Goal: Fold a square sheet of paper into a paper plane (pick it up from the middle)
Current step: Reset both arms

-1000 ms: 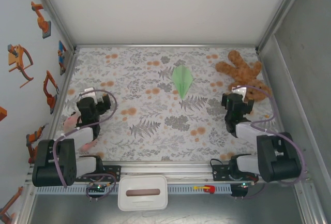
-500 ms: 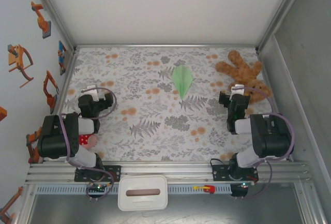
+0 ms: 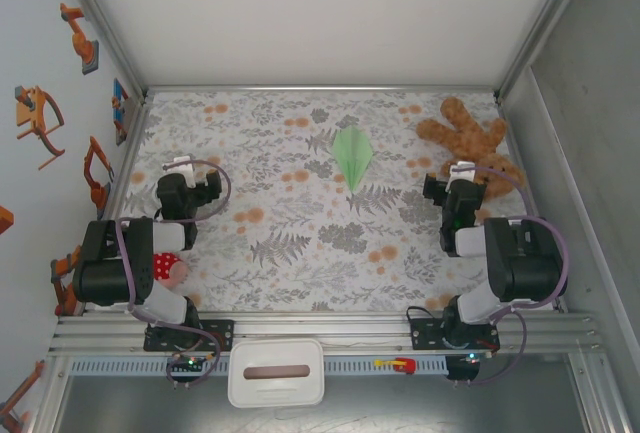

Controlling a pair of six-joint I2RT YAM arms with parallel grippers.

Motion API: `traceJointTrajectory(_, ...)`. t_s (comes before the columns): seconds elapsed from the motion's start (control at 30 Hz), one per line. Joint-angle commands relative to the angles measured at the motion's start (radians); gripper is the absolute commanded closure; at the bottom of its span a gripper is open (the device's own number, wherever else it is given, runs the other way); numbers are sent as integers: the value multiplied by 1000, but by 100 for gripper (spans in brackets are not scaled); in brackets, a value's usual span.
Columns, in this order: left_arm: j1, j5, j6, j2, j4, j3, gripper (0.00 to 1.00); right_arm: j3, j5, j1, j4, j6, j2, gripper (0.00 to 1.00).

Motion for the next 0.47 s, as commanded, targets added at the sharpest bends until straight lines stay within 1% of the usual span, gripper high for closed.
traceJointTrajectory(0.0, -1, -5, 18, 6, -12, 13, 4, 21, 23, -6, 4, 15, 0, 1)
traceJointTrajectory(0.43, 4, 7, 16, 7, -13, 13, 4, 18, 0, -16, -3, 15, -4, 1)
